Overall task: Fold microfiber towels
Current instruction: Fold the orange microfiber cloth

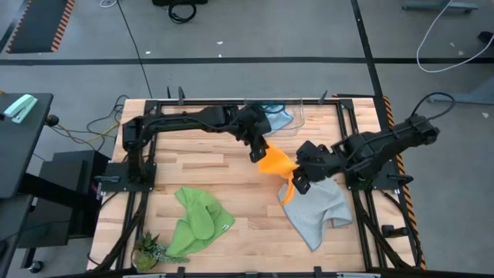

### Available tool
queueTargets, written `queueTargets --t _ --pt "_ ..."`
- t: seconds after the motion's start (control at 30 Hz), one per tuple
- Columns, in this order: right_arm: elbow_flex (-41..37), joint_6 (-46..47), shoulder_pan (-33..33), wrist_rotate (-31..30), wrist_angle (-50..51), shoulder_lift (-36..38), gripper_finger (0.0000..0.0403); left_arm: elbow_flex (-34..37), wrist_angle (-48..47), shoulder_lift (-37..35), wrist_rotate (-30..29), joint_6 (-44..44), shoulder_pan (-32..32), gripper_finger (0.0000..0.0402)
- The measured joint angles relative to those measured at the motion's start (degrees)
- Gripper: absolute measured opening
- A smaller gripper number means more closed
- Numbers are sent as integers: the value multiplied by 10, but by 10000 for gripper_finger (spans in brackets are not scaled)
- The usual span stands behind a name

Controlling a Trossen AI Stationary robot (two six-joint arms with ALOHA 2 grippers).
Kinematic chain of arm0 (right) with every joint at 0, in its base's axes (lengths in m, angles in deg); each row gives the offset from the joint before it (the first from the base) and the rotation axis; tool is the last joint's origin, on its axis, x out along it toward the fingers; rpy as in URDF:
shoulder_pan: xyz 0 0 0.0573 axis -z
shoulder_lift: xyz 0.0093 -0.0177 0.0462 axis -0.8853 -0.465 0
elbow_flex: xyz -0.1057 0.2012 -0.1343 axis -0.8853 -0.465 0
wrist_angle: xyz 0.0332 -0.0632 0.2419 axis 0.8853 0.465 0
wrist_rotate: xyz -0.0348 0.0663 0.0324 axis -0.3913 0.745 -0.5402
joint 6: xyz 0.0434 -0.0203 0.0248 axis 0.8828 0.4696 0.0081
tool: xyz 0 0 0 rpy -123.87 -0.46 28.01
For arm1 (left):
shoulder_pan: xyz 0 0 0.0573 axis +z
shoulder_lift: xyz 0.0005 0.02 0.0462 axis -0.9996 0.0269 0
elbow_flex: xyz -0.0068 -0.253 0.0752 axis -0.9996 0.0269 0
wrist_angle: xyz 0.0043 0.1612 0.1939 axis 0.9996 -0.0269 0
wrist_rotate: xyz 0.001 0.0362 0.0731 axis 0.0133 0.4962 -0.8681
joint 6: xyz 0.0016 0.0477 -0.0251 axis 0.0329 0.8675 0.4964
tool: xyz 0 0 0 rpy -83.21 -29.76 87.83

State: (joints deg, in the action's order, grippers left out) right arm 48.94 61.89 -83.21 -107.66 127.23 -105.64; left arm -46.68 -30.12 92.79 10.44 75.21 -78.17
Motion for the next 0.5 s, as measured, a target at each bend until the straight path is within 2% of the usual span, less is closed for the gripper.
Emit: queueTargets --t 0.1,0.2,0.4,0.5 --pt "0 -25 22 28 -4 0 0 0 2 -10 -8 17 -6 51" --pt "0 -45 29 40 -31 0 0 -2 4 -16 -42 21 -6 56" --pt "0 -53 29 63 -49 0 0 0 -57 -17 -110 73 -2 65" --pt "0 -53 33 63 -49 0 0 0 -57 -24 -118 74 1 72"
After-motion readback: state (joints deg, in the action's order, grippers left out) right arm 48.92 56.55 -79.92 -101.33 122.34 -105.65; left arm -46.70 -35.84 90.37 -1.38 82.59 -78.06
